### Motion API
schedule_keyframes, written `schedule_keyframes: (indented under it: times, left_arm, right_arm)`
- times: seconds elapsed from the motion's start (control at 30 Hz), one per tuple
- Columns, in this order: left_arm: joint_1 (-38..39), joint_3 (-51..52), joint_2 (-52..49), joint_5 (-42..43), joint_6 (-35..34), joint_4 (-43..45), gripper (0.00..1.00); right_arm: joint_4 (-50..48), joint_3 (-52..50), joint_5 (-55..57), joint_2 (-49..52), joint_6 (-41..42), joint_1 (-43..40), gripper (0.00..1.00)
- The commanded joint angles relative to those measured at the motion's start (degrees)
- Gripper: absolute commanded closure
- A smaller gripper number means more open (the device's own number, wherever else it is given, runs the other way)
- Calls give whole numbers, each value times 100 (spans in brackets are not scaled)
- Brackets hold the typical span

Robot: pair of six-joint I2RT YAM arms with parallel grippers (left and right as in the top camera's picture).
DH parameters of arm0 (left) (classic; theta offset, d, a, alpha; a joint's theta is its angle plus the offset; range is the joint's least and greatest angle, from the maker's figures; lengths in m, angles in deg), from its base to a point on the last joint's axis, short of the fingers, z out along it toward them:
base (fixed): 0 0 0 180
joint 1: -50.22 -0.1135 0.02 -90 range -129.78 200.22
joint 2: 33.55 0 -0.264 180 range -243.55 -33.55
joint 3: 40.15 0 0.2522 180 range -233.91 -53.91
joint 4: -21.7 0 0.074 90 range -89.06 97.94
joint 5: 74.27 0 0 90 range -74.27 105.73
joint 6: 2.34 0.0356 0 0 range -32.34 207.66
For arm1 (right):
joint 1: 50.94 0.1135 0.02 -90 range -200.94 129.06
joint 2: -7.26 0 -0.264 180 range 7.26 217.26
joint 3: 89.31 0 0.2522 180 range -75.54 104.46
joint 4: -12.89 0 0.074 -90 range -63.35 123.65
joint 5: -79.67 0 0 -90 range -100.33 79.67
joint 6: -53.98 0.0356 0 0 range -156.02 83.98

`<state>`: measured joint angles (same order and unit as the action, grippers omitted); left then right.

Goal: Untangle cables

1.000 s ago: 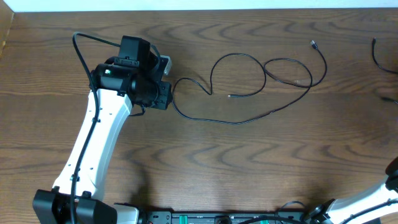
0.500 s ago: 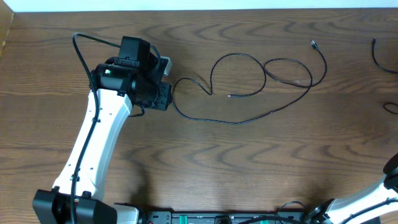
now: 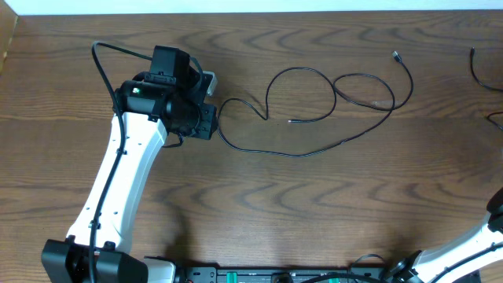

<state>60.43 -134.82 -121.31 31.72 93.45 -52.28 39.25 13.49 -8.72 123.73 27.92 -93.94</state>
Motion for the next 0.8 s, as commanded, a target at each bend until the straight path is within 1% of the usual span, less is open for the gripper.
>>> schedule_keyframes:
  times: [0.0,0.17,0.23,0.33,0.53,0.77]
  left_arm:
    - [-15,22,-24,2,-55,-28,63]
    - [-15,22,-24,2,-55,-28,63]
    - [-15,22,-24,2,-55,-31,63]
    - [-15,22,-24,2,-52,-28,63]
    - [-15,22,-24,2,-55,-31,63]
    - [-15,22,-24,2,-52,-28,63]
  right_arm:
    - [269,20,140,262,216,74,1]
    - [1161,20,400,763,197,68,1]
    - [1469,20,323,988,140,70,1]
    - [1733,20,52,1298,-181,74,1]
    - [1801,22,-299,1338,-476,72,1]
    - [1764,22,-413,850,-841,72,1]
